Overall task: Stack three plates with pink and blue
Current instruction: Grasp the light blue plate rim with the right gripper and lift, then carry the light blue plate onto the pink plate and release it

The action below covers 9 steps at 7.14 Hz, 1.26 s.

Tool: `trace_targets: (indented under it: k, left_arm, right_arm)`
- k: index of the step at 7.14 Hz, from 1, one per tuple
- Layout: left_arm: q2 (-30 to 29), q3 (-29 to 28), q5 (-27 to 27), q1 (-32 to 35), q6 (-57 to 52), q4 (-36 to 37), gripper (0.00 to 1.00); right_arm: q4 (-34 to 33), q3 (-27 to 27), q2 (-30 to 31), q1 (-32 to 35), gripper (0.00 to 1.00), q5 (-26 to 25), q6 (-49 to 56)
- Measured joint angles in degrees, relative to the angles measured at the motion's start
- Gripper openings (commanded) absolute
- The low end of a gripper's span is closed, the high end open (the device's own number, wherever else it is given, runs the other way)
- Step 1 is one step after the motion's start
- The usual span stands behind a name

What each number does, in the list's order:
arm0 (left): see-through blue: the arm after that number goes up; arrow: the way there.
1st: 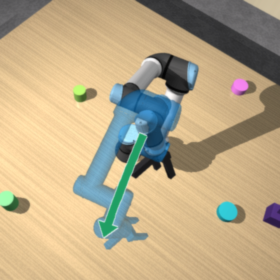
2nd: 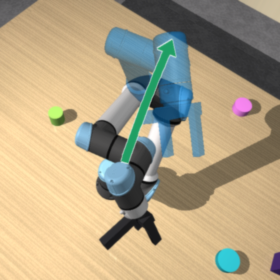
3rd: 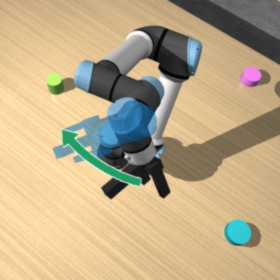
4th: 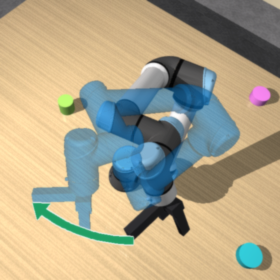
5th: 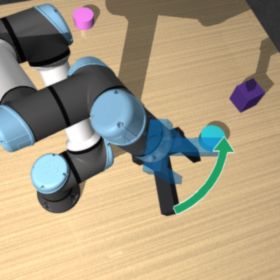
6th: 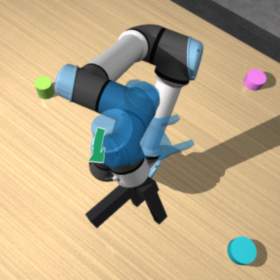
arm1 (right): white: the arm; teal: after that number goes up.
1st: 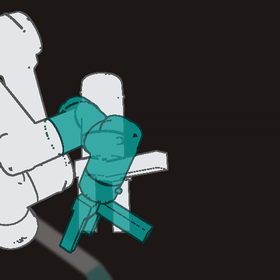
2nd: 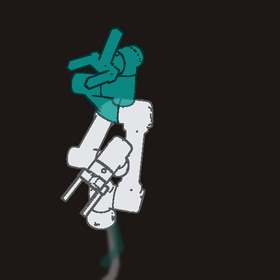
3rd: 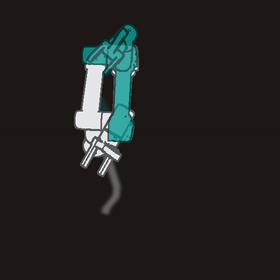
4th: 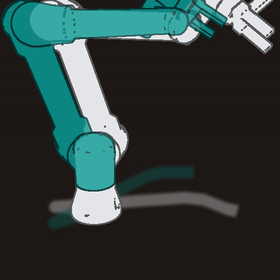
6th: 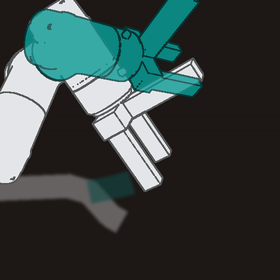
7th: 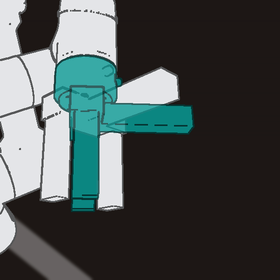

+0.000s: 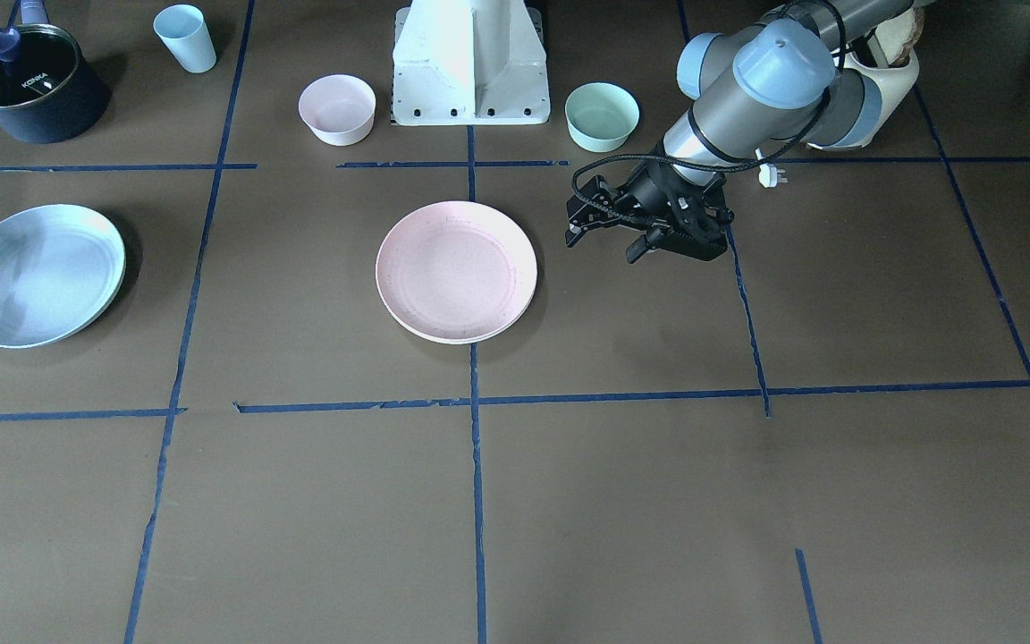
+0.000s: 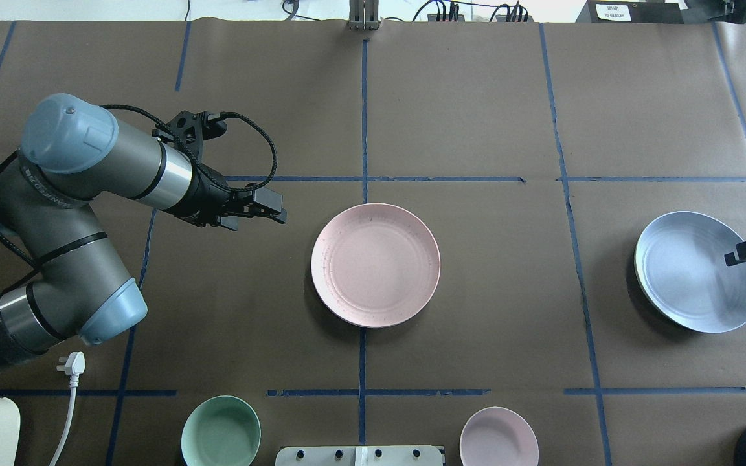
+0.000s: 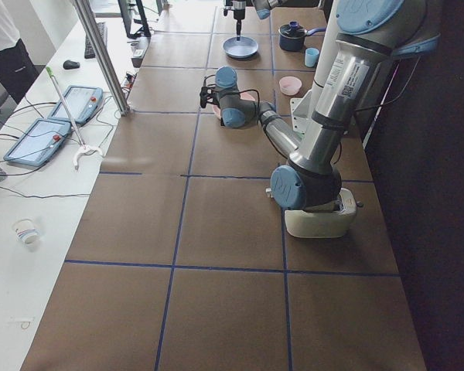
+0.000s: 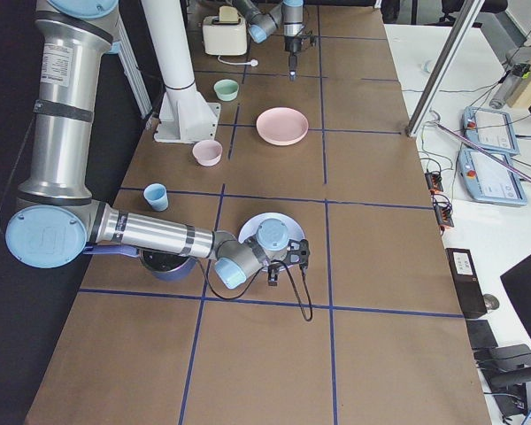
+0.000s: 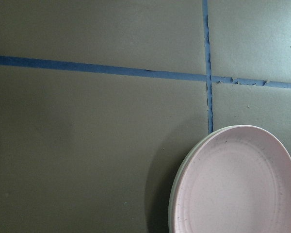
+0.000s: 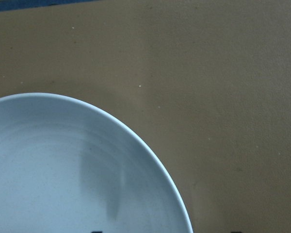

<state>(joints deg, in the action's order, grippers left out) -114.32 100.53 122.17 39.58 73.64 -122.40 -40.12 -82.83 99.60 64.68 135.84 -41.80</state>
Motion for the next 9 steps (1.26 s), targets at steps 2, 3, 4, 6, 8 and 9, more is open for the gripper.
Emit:
trace_targets:
  k: [2, 3, 4, 6, 8, 9]
  left_arm:
    - [0.0, 0.3, 0.0, 0.0, 0.0, 0.0, 1.00]
    - [0.1, 1.0, 0.0, 0.1, 0.0, 0.0, 1.00]
    - [0.4, 2.0, 0.1, 0.2, 0.1, 0.0, 1.00]
    - [1.3, 4.0, 0.3, 0.4, 0.1, 0.1, 1.00]
    - [2.1, 5.1, 1.0, 1.1, 0.1, 0.0, 1.00]
    - [2.4, 5.6, 1.3, 1.5, 0.1, 0.0, 1.00]
  right_arm:
    - [0.2, 0.0, 0.0, -0.1, 0.00, 0.0, -0.3]
    - [0.3, -1.3, 0.0, -0.1, 0.00, 0.3, -1.4]
    - [0.3, -5.3, -0.9, -0.7, 0.00, 0.9, -6.8]
    - [0.4, -13.1, -8.4, -7.0, 0.00, 0.7, -29.4]
    - [0.1, -15.0, -18.8, -17.0, 0.00, -5.9, -48.3]
    - [-1.0, -15.2, -23.0, -22.2, 0.01, -11.1, -53.1]
